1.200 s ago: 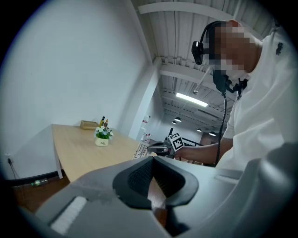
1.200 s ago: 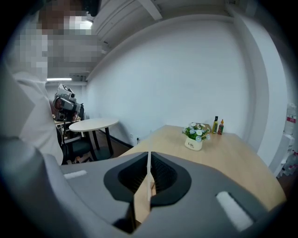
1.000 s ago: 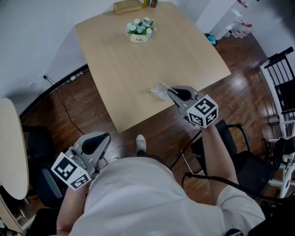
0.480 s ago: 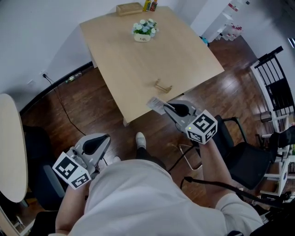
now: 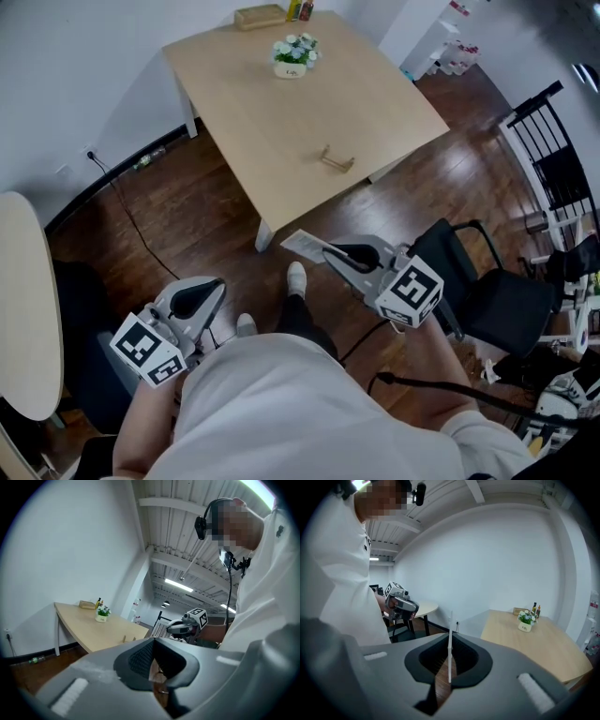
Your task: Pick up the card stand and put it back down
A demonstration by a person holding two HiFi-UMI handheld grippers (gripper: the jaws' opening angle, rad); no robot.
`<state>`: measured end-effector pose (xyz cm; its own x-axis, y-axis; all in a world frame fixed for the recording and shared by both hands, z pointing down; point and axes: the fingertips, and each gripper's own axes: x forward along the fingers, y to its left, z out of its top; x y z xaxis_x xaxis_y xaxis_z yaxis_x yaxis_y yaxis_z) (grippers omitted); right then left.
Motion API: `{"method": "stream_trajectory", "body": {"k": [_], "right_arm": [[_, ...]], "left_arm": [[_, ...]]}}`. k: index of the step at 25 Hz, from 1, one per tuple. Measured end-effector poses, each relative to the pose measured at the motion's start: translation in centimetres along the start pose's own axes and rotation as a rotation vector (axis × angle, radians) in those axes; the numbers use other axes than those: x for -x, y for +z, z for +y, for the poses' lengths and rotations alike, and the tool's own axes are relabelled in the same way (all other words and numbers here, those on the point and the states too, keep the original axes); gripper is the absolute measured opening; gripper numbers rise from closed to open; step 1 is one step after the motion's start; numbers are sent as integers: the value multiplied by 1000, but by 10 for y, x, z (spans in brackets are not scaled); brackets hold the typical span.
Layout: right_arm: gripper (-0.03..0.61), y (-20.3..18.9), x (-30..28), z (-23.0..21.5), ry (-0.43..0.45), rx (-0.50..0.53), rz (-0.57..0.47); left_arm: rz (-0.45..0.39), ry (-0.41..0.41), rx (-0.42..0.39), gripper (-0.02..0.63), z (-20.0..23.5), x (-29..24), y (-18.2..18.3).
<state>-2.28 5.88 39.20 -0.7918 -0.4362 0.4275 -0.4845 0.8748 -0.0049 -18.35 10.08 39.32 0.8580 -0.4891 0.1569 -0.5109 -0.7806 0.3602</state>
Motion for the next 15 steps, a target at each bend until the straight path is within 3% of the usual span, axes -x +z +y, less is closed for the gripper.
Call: {"method": "stream_trajectory", "body": {"k": [6,15], "right_arm": [[20,11,11,42,19,-8,4],[20,13,22,64,16,-10,7]], "left_arm": [[-3,-1,-13,2,-6,20,-3],[0,-14,-19,1,-17,25,-10]]}}
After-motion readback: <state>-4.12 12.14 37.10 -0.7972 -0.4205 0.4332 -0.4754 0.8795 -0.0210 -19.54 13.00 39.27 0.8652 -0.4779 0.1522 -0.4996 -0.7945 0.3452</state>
